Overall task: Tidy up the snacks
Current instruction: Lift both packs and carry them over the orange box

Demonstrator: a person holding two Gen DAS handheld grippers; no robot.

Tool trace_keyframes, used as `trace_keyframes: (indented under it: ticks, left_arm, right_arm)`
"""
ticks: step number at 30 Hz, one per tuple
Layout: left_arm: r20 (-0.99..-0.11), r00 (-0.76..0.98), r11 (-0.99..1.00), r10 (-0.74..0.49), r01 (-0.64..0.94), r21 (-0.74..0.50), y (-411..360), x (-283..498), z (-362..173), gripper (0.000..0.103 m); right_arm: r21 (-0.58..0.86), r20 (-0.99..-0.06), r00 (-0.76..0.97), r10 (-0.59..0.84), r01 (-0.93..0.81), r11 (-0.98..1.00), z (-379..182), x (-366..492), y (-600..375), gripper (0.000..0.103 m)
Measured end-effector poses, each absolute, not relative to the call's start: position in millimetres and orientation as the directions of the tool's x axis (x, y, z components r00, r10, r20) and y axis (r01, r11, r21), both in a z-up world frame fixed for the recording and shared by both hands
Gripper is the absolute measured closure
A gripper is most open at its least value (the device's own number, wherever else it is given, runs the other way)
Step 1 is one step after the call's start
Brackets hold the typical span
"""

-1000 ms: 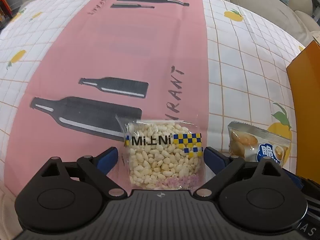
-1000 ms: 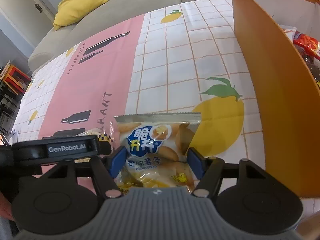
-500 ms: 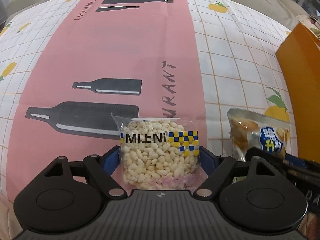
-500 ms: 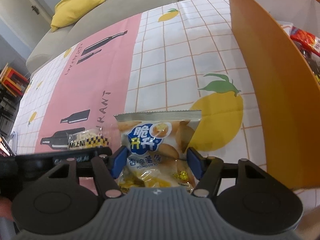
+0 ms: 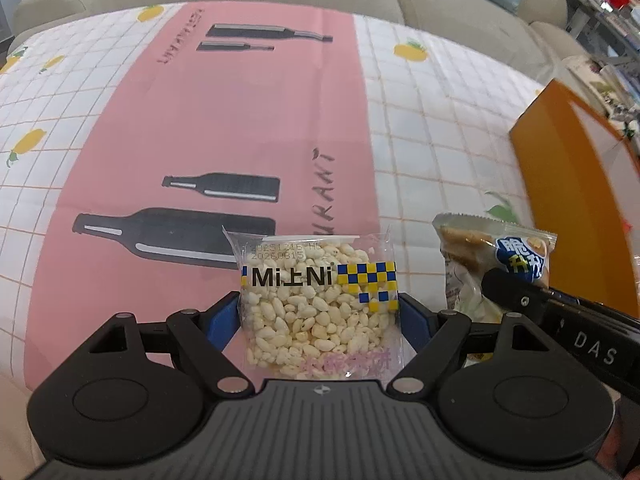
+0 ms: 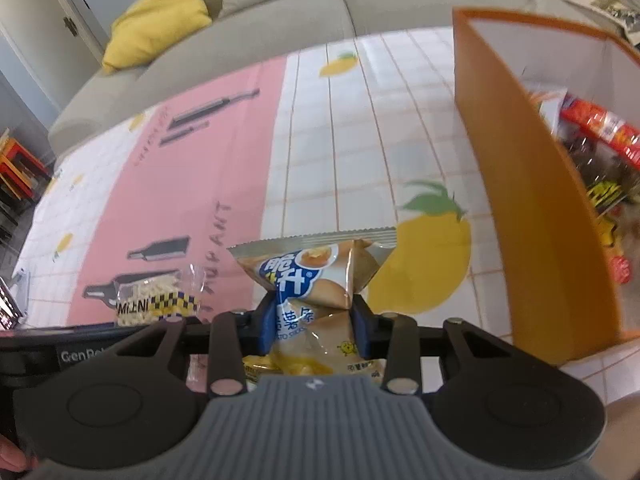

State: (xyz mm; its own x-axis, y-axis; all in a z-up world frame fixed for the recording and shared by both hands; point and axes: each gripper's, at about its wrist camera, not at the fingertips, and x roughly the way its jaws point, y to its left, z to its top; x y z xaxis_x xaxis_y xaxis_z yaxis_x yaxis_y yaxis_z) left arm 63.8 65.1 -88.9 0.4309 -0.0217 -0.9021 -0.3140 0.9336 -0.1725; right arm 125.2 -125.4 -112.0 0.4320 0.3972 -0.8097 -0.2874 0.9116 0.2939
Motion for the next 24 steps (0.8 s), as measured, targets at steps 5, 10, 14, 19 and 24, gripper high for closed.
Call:
trace_keyframes:
  ticks: [5,10,14,19,24]
  left_arm:
    - [-0.878,0.477,0.941,-0.032,-0.282,-0.187,59.0,59.7,-59.9,0.009]
    - [-0.849,0.523,0.951,-0.076,-0.219,-0.22,44.4,62.3,-25.4,0.009]
    - [-0.824,0.554,0.961,-0.122,-0.14,-0.237,24.2,69.5,0.3,0.009]
    - [-0.795,0.579,0.969,-0.179,-0.036,-0.244,-7.1,84.4,26.7,0.009]
    - [-0.774,0.589,0.968,-0.232,0.064,-0.241,-39.3,103.8,46.4,0.009]
  right_arm:
    - [0.305,-0.772,0.483,0.413,-0.289,0.907,-81.1,115.5,-137.8,0.067]
    - [0.304,-0.745,0.522,0.415,-0.288,0.908,-50.1,109.8,-157.8,0.067]
    - [0.281,-0.733,0.549,0.401,-0.292,0.914,-25.2,106.9,-179.0,0.067]
    - [0.261,-0.7,0.597,0.392,-0.297,0.918,12.6,109.2,-212.9,0.067]
    - [0.232,-0.684,0.633,0.364,-0.285,0.93,42.3,117.4,-251.0,0.067]
